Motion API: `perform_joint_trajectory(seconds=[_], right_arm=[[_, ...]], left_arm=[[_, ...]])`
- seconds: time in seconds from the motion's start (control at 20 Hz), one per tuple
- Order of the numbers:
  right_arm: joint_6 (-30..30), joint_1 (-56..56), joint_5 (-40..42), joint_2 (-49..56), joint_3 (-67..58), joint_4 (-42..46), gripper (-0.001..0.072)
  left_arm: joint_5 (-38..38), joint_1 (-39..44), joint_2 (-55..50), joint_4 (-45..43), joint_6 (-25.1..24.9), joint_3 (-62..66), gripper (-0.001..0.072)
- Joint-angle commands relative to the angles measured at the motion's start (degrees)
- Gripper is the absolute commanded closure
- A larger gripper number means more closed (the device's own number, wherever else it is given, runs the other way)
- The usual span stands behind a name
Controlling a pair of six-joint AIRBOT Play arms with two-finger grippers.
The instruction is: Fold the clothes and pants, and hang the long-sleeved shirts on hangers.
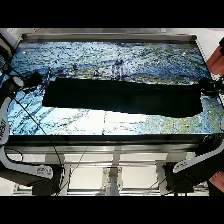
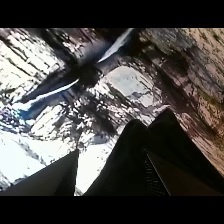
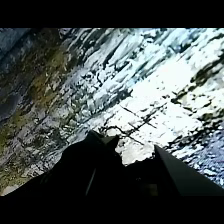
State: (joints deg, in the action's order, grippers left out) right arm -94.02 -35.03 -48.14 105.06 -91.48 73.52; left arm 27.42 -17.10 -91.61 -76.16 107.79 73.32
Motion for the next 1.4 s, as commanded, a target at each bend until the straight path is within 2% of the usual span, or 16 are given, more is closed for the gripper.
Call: perform_joint_trajectory(seconds=[0.0, 0.1, 0.25, 0.3, 0.35, 0.4, 0.55, 0.65, 0.7, 0.75, 0.85, 1.0, 1.35], right_arm=[[1.55, 0.07, -3.43, -0.02, -3.91, -0.44, 0.0363], [1.57, 0.07, -5.73, -0.02, -7.32, -0.22, 0.0362], [1.86, 0.07, -8.61, 0.00, -11.78, 1.42, 0.0361], [1.86, 0.07, -9.75, 0.00, -12.46, 2.01, 0.0321], [1.84, 0.07, -10.82, 0.00, -12.57, 1.97, 0.0229], [1.86, 0.07, -12.66, 0.00, -12.55, 1.97, 0.0205], [2.84, 0.07, -19.52, -0.02, -12.57, 1.57, 0.0205], [6.71, 0.07, -25.00, -0.02, -12.55, 1.51, 0.0205], [7.67, 0.07, -27.12, 0.00, -12.57, 1.49, 0.0206], [8.20, 0.07, -29.09, 0.00, -12.55, 1.36, 0.0205], [8.33, 0.07, -31.98, 0.00, -12.55, 0.70, 0.0205], [10.69, 0.07, -35.39, 0.00, -12.55, -2.29, 0.0206], [11.26, 0.09, -38.51, 0.00, -12.55, -4.98, 0.0207]], left_arm=[[0.15, 0.11, -0.04, 0.39, -0.22, 0.70, 0.0243], [0.57, 0.11, 0.07, 0.37, -0.85, 1.70, 0.0226], [2.60, 0.11, 1.68, 0.37, -6.38, 2.32, 0.0221], [3.52, 0.02, 2.29, 0.33, -7.69, 2.32, 0.0211], [4.76, -0.17, 2.75, 0.35, -9.18, 2.32, 0.0205], [6.36, -0.46, 3.08, 0.37, -10.45, 2.34, 0.0205], [15.87, -1.92, 3.06, 0.35, -13.31, 2.34, 0.0205], [22.69, -3.52, 3.06, 0.48, -15.65, 2.34, 0.0189], [25.83, -4.50, 3.04, 1.16, -16.31, 2.34, 0.0100], [28.50, -5.49, 3.04, 2.99, -18.16, 2.34, 0.0047], [32.92, -7.72, 3.02, 9.33, -23.43, 2.34, 0.0041], [36.68, -9.81, 2.16, 15.96, -27.23, 2.32, 0.0040], [39.67, -9.66, -3.87, 16.63, -27.26, 2.32, 0.0020]])
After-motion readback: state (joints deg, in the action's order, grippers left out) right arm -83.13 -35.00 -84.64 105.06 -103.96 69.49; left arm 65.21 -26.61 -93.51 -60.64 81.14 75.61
